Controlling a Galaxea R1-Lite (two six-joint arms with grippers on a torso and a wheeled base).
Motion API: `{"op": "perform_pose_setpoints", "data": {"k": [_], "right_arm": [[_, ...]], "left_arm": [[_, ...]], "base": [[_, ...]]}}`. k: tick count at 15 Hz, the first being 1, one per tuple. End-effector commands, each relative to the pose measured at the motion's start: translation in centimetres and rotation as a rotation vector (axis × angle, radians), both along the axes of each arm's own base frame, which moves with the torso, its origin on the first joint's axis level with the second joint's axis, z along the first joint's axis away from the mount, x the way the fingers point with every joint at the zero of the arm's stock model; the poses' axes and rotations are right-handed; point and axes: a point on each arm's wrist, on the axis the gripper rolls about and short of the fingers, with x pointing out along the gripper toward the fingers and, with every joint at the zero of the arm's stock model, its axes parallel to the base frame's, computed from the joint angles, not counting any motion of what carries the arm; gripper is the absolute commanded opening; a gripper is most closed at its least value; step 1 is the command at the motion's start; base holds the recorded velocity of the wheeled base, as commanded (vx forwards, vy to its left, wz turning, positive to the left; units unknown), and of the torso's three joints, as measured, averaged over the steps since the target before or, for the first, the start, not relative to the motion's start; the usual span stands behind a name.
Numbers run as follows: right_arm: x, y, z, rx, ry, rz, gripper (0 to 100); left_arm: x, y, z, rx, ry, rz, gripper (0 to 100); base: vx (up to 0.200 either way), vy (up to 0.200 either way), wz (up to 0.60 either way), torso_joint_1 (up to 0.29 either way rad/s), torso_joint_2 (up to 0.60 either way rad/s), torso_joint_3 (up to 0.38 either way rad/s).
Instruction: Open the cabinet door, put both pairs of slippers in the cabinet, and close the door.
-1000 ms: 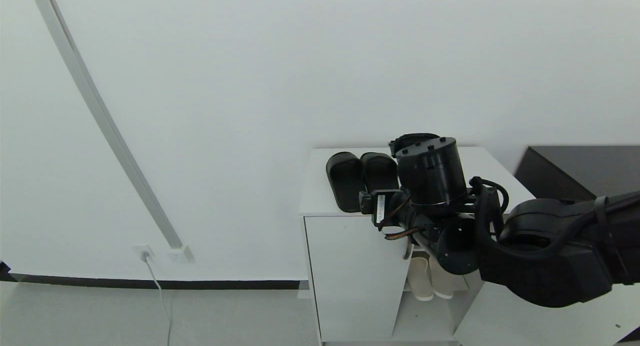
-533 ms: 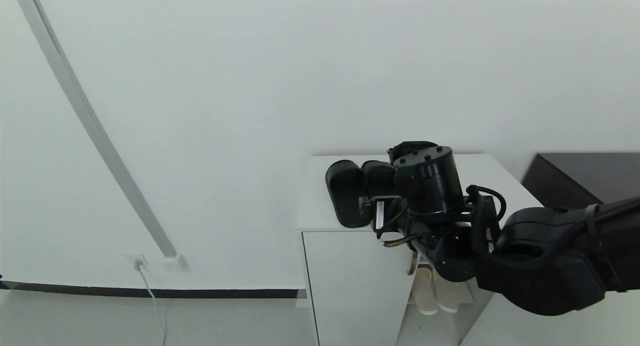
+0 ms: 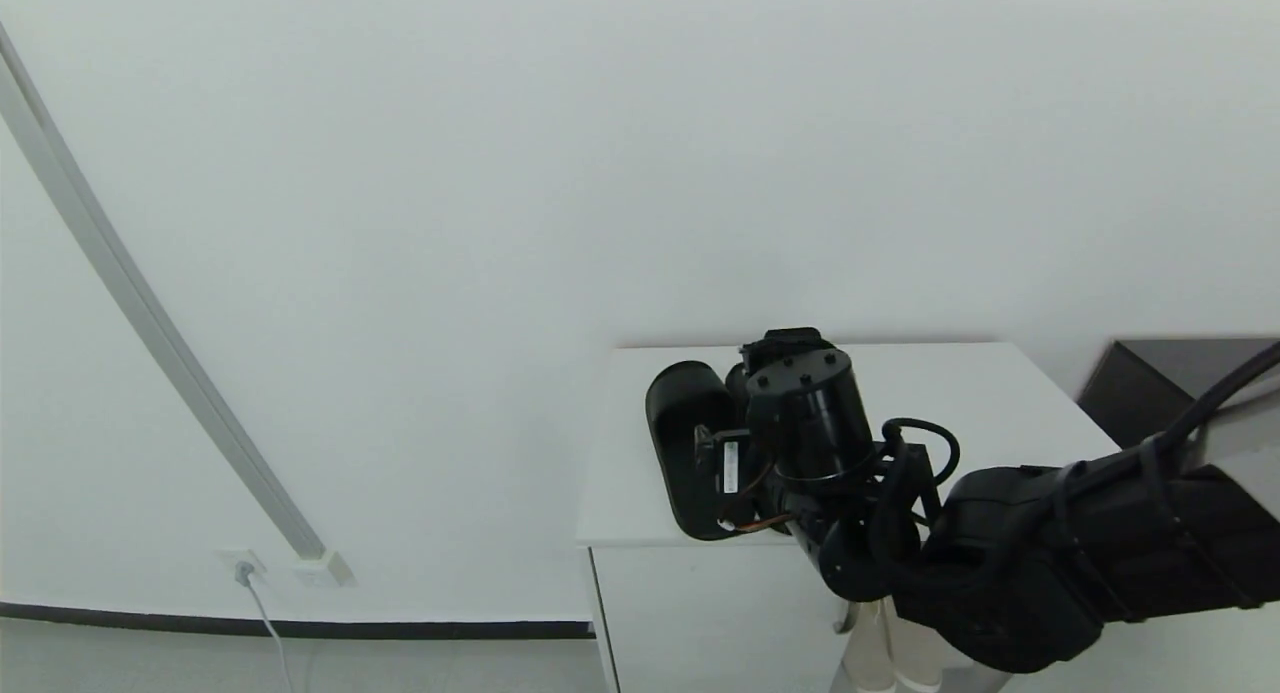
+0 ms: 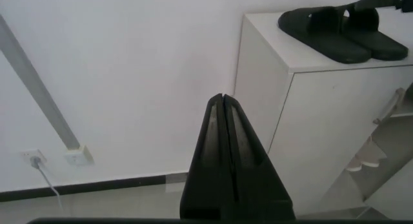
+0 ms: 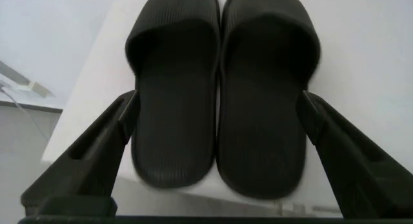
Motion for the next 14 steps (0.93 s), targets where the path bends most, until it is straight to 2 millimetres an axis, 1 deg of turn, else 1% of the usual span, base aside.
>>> {"op": "perform_pose_setpoints", "data": {"k": [1, 2, 6, 10, 14], "right_arm": [[1.3, 0.8, -2.7, -0.046, 0.014, -0.003, 100], [1.7, 1.0, -3.3, -0.051, 0.001, 0.0, 100], [4.5, 0.6, -5.4, -0.047, -0.007, -0.001, 100], [7.9, 0.7, -6.1, -0.028, -0.032, -0.036, 100], [9.7, 1.5, -5.9, -0.022, -0.067, -0.03, 100]], "left_arm": [[0.0, 0.0, 0.0, 0.001, 0.0, 0.001, 0], [0.0, 0.0, 0.0, -0.001, -0.002, 0.001, 0], [0.0, 0.0, 0.0, -0.001, -0.002, 0.001, 0], [0.0, 0.0, 0.0, 0.001, 0.0, 0.001, 0], [0.0, 0.0, 0.0, -0.001, 0.0, 0.001, 0]], "base": [[0.0, 0.0, 0.0, 0.0, 0.0, 0.0], [0.0, 0.0, 0.0, 0.0, 0.0, 0.0], [0.0, 0.0, 0.0, 0.0, 0.0, 0.0], [0.0, 0.0, 0.0, 0.0, 0.0, 0.0], [0.0, 0.0, 0.0, 0.0, 0.0, 0.0]]}}
